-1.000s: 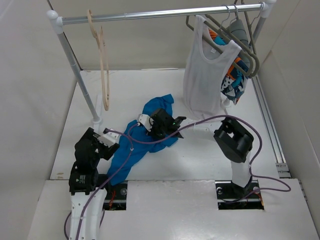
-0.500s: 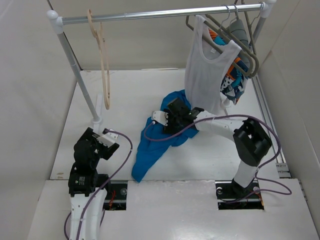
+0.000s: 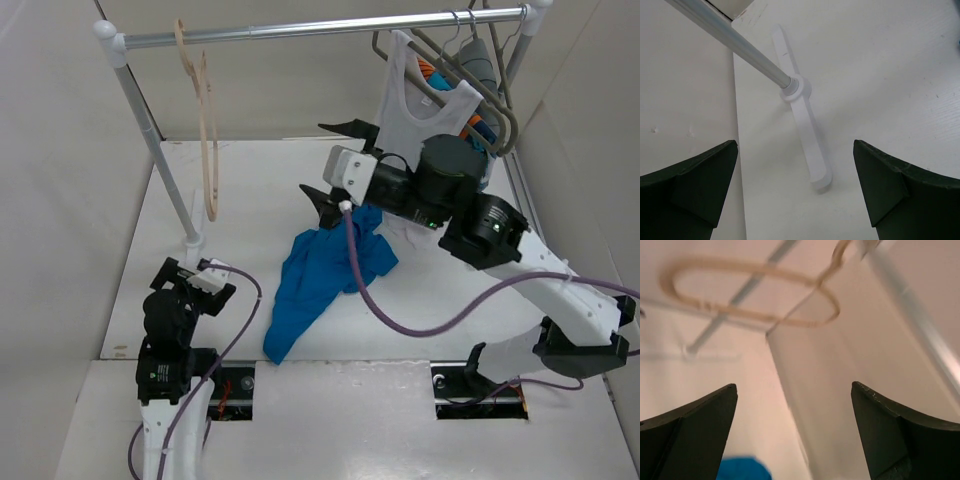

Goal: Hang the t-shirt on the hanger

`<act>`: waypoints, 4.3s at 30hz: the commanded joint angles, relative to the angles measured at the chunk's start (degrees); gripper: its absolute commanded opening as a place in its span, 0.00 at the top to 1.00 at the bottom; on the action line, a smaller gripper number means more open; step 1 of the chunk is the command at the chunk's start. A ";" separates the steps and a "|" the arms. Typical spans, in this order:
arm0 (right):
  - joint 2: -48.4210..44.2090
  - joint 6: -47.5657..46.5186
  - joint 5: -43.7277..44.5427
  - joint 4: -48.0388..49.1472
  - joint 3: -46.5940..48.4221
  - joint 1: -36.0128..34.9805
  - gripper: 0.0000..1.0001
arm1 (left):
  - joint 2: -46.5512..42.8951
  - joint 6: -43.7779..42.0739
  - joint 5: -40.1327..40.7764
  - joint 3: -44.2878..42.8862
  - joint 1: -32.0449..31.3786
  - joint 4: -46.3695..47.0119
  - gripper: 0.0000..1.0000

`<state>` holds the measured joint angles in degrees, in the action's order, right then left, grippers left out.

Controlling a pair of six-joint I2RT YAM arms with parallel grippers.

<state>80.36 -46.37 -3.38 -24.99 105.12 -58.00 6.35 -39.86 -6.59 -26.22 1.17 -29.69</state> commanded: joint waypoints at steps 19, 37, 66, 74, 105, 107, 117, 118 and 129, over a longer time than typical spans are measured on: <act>6.31 5.41 4.16 17.43 2.73 -8.18 0.00 | -6.02 13.73 -22.14 -35.44 -0.29 -3.27 0.00; -1.51 8.93 4.17 14.01 -13.26 -8.18 0.00 | 40.57 51.54 -24.68 -76.52 -0.29 -3.18 0.04; -13.99 11.65 13.22 12.95 -26.72 -8.18 0.00 | 48.24 47.94 -23.48 -62.20 -0.29 2.70 0.98; -13.48 12.18 13.22 12.95 -27.25 -8.18 0.00 | 37.36 41.99 -19.34 -53.78 -0.29 10.70 1.00; 2.57 21.11 0.14 43.50 -30.43 1.38 0.00 | 9.81 1.54 2.27 -7.80 -0.29 16.06 1.00; 7.33 30.34 -5.55 41.08 -26.38 2.01 0.00 | 12.01 1.01 3.68 -7.80 -0.29 16.60 1.00; 23.35 49.26 -7.08 47.58 -18.21 1.48 0.12 | 11.50 -4.44 -8.68 -3.76 -0.29 14.14 1.00; 24.14 50.05 -7.08 48.36 -17.50 1.48 0.14 | 11.49 -4.44 -9.31 -3.14 -0.29 14.14 1.00; 31.26 65.43 -4.45 54.70 -16.26 0.96 0.15 | 17.02 1.01 -18.02 -1.91 -0.29 20.46 1.00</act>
<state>110.10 11.68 -7.70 24.73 86.98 -56.12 22.28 -40.47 -19.57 -27.97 0.95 -15.62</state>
